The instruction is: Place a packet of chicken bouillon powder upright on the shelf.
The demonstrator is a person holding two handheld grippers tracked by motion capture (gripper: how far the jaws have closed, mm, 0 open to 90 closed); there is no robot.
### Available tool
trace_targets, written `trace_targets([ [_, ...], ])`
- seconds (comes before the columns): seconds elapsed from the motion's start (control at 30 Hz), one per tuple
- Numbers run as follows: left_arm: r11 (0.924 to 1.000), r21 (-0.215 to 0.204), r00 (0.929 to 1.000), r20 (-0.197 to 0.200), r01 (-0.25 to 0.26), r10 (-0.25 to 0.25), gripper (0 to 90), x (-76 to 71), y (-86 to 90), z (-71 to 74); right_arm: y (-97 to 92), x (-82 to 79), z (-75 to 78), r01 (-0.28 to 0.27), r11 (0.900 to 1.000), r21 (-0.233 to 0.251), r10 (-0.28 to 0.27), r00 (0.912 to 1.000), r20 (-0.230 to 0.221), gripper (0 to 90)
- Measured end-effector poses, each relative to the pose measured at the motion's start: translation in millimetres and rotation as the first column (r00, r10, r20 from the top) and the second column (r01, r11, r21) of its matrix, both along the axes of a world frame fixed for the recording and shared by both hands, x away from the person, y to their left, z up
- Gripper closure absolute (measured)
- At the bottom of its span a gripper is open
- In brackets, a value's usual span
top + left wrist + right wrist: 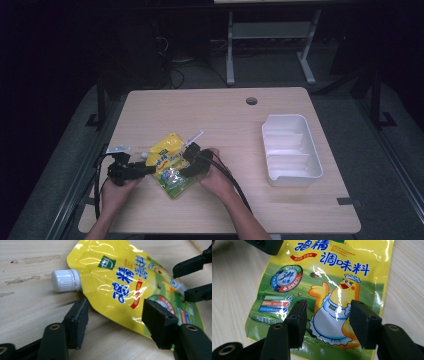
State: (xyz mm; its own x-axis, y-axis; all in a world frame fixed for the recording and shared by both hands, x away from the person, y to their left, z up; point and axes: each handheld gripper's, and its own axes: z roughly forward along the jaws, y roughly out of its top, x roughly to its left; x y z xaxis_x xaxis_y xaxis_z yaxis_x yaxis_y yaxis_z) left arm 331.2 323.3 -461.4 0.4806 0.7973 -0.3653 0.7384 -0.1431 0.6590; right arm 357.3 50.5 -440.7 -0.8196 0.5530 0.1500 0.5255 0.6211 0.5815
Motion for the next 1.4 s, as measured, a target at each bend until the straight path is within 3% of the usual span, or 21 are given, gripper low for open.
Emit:
trace_targets([
  [0.23,0.9989,-0.046,0.9997,-0.026,0.005,-0.007,48.7,6.9,-0.8,-5.8,-0.5,0.3,-0.4,-0.002,1.0,0.002,0.002,1.0,0.001,47.7],
  [0.3,0.9965,-0.076,0.9977,-0.055,0.035,-0.039,54.0,11.0,-3.1,-7.0,-0.8,0.1,-0.5,-0.002,1.0,0.003,0.002,1.0,-0.002,47.8],
  [0.4,0.9958,-0.077,0.9968,-0.059,0.05,-0.055,60.1,13.5,-7.8,-5.2,-1.9,-0.2,-1.2,-0.003,0.9999,0.011,0.003,1.0,0.001,48.0],
  [0.53,0.9928,-0.106,0.9974,-0.04,0.056,-0.06,72.3,15.6,-11.4,-4.3,-2.4,-1.2,-1.8,0.0,0.9999,0.015,0.0,1.0,0.008,48.2],
  [0.8,0.9853,-0.15,0.9966,-0.007,0.081,-0.083,85.9,12.1,-10.1,0.9,-4.2,-3.9,-1.0,0.008,0.9998,0.016,-0.009,0.9996,0.027,53.3],
  [0.9,0.9743,-0.201,0.9949,0.021,0.101,-0.099,87.9,8.5,-6.4,8.3,-8.2,-6.3,2.2,0.011,0.9993,0.035,-0.013,0.9992,0.039,53.5],
  [0.97,0.9683,-0.224,0.9937,0.044,0.111,-0.103,89.4,6.0,-5.5,14.0,-13.3,-7.6,5.2,0.017,0.9972,0.073,-0.02,0.9991,0.038,52.0],
  [1.03,0.9633,-0.235,0.9907,0.072,0.13,-0.116,89.8,2.6,-4.9,20.7,-18.9,-9.7,9.7,0.023,0.9956,0.091,-0.027,0.9987,0.043,49.5],
  [1.1,0.9629,-0.223,0.9863,0.097,0.152,-0.133,89.9,-0.8,-5.4,27.5,-25.3,-12.8,14.9,0.026,0.9936,0.11,-0.032,0.998,0.053,47.7],
  [1.17,0.9564,-0.233,0.9809,0.122,0.177,-0.151,89.9,-4.6,-5.9,33.1,-31.4,-15.8,19.6,0.03,0.9912,0.129,-0.037,0.9978,0.055,46.1],
  [1.27,0.9515,-0.238,0.9762,0.142,0.195,-0.165,89.9,-7.9,-8.2,37.9,-41.0,-22.2,26.4,0.025,0.9894,0.143,-0.036,0.9969,0.07,43.6],
  [1.3,0.9489,-0.229,0.9696,0.162,0.218,-0.183,90.0,-10.9,-10.8,42.8,-44.0,-24.2,28.1,0.022,0.9891,0.146,-0.033,0.9968,0.073,43.2],
  [1.33,0.9489,-0.229,0.9696,0.162,0.218,-0.183,90.0,-10.9,-10.8,42.8,-46.4,-26.1,29.5,0.023,0.9888,0.148,-0.034,0.9966,0.075,42.6],
  [1.4,0.9419,-0.214,0.956,0.196,0.259,-0.219,90.0,-15.8,-16.3,50.7,-53.7,-31.4,34.2,0.024,0.9848,0.172,-0.039,0.9954,0.087,41.3],
])
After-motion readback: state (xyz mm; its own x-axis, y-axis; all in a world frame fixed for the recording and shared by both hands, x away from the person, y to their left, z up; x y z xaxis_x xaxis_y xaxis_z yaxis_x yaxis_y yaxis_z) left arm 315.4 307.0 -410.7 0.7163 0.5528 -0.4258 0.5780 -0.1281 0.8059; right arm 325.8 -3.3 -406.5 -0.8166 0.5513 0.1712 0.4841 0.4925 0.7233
